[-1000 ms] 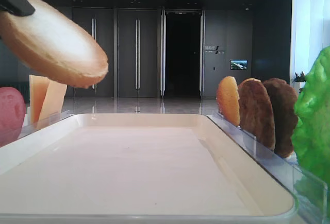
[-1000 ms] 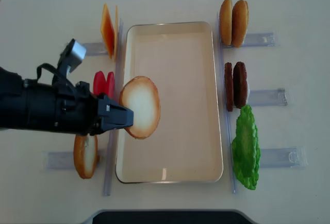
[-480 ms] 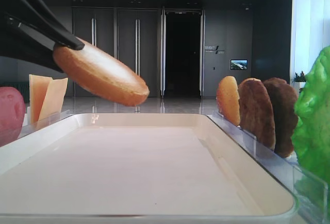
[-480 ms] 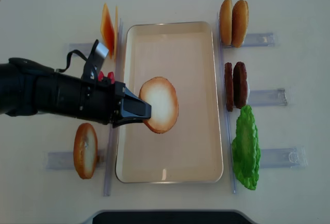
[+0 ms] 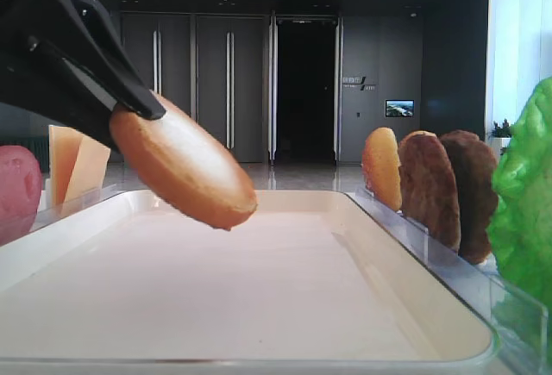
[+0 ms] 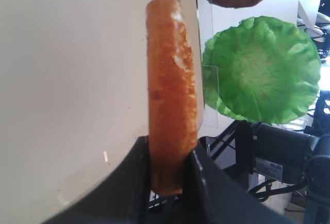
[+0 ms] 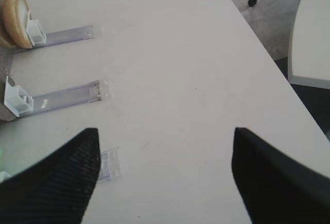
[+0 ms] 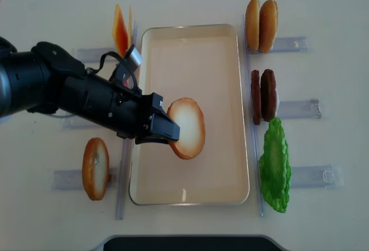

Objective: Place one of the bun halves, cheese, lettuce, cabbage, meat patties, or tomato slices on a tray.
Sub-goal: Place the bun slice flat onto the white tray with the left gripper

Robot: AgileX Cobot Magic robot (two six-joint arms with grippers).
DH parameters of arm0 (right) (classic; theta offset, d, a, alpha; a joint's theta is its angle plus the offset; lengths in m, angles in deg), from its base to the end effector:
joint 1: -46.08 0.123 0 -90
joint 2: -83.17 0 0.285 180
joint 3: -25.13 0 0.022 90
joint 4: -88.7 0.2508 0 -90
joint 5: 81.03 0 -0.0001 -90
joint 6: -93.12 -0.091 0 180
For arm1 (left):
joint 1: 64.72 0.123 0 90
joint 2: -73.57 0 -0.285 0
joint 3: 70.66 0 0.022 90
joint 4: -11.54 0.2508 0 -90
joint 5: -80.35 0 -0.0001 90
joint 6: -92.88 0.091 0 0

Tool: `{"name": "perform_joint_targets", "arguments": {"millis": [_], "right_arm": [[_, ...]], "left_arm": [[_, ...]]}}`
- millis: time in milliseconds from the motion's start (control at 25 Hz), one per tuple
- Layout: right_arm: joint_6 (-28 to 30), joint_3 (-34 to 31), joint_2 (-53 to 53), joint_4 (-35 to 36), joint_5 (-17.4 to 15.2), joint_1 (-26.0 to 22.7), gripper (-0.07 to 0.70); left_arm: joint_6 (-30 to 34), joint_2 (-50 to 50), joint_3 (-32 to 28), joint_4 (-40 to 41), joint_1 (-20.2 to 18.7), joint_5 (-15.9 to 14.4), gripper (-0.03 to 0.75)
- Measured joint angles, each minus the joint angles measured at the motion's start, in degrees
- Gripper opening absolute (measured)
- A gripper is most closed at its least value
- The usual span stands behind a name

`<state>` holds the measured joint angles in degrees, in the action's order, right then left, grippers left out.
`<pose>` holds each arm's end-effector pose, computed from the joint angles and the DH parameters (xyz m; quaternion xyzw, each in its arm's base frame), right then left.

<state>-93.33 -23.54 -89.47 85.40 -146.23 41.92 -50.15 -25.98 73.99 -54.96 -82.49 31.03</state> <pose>-0.0096 -0.0041 0.2707 0.0828 0.8670 -0.0189 0.4909 0.2311 -0.1406 0.1813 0.0534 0.9134 -0.4019 0.0367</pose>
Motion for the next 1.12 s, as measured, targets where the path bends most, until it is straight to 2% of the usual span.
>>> {"name": "perform_joint_targets", "arguments": {"millis": [120, 720, 1000, 1120], "right_arm": [[0.0, 0.0, 0.0, 0.0, 0.0, 0.0, 0.535], [0.0, 0.0, 0.0, 0.0, 0.0, 0.0, 0.535], [0.0, 0.0, 0.0, 0.0, 0.0, 0.0, 0.535], [0.0, 0.0, 0.0, 0.0, 0.0, 0.0, 0.535]], "left_arm": [[-0.9, -0.3, 0.0, 0.0, 0.0, 1.3, 0.135], [-1.2, -3.9, 0.1, -2.7, 0.0, 1.8, 0.135], [-2.4, -4.6, 1.5, -0.9, -3.8, 3.1, 0.135], [-3.2, -4.6, 1.5, -0.5, -3.9, 4.3, 0.134]]}}
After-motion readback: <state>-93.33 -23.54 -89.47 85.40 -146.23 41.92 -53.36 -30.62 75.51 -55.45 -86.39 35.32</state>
